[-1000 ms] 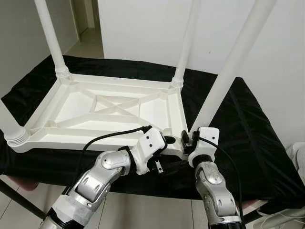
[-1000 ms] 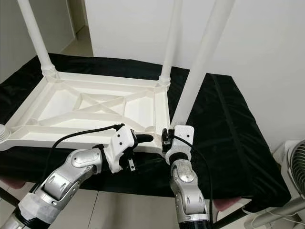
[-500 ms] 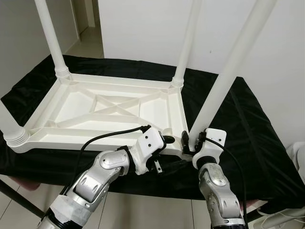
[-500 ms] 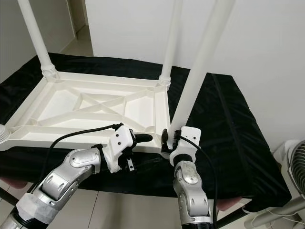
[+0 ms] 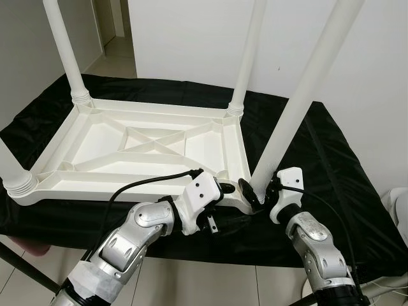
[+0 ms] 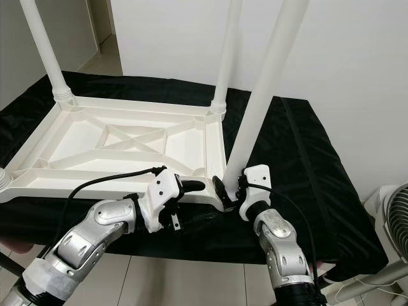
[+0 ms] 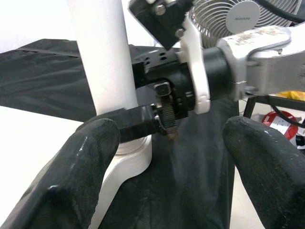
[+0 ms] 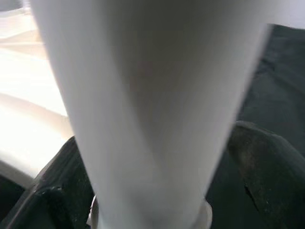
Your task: Building children table
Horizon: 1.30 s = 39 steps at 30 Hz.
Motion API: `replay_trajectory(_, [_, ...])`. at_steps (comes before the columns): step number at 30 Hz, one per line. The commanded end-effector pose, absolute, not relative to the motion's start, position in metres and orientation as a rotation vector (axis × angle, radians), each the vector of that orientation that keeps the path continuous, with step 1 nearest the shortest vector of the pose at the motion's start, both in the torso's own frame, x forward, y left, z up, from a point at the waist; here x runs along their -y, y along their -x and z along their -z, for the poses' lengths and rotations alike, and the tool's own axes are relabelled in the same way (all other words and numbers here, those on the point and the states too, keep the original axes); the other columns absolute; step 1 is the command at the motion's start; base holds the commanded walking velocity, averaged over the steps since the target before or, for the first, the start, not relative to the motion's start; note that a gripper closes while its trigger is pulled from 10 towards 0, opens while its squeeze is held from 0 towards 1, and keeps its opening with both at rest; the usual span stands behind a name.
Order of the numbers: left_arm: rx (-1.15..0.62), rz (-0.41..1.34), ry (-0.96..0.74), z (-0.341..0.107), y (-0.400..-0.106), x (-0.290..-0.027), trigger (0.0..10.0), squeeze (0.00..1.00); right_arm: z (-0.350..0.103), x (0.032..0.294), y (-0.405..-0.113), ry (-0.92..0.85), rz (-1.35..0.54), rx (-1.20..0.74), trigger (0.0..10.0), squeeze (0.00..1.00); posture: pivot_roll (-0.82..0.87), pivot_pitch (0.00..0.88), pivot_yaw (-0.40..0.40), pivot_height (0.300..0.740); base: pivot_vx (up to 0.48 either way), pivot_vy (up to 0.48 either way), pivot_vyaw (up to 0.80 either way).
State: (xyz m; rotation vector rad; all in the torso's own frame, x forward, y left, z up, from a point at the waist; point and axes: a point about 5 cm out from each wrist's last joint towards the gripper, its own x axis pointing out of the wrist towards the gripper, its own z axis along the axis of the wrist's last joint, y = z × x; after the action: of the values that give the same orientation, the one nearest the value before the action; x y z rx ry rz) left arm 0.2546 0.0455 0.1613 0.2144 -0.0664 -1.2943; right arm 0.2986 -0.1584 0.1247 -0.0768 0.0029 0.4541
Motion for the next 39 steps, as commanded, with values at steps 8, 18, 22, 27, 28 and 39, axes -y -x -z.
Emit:
replay_trajectory(8, [0.066,1.346,-0.232,-0.163,-0.253,-0.044,10.0,0.00,-0.124,0.154,-0.311,0.138,-0.567,0.007,4.0,0.00,-0.09,0.000,-0.049,0.740,0.000,0.000,0.00])
replay_trajectory(18, [0.067,1.343,-0.226,-0.163,-0.252,-0.043,10.0,0.00,-0.114,0.154,-0.308,0.131,-0.618,-0.020,0.0,0.00,-0.09,0.000,-0.054,0.740,0.000,0.000,0.00])
replay_trajectory(22, [0.068,1.345,-0.227,-0.163,-0.252,-0.043,10.0,0.00,-0.109,0.156,-0.304,0.116,-0.608,-0.029,1.3,0.00,-0.10,0.000,-0.051,0.740,0.000,0.000,0.00])
replay_trajectory(27, [0.068,1.349,-0.228,-0.164,-0.252,-0.043,10.0,0.00,-0.109,0.160,-0.305,0.087,-0.544,-0.029,10.0,0.00,-0.10,0.000,-0.049,0.740,0.000,0.000,0.00])
replay_trajectory(28, [0.067,1.350,-0.228,-0.164,-0.252,-0.043,10.0,0.00,-0.110,0.160,-0.305,0.075,-0.523,-0.027,10.0,0.00,-0.10,0.000,-0.049,0.740,0.000,0.000,0.00])
replay_trajectory(39, [0.065,1.366,-0.238,-0.162,-0.252,-0.041,10.0,0.00,-0.111,0.155,-0.305,-0.027,-0.184,-0.045,10.0,0.00,-0.11,0.000,-0.049,0.740,0.000,0.000,0.00])
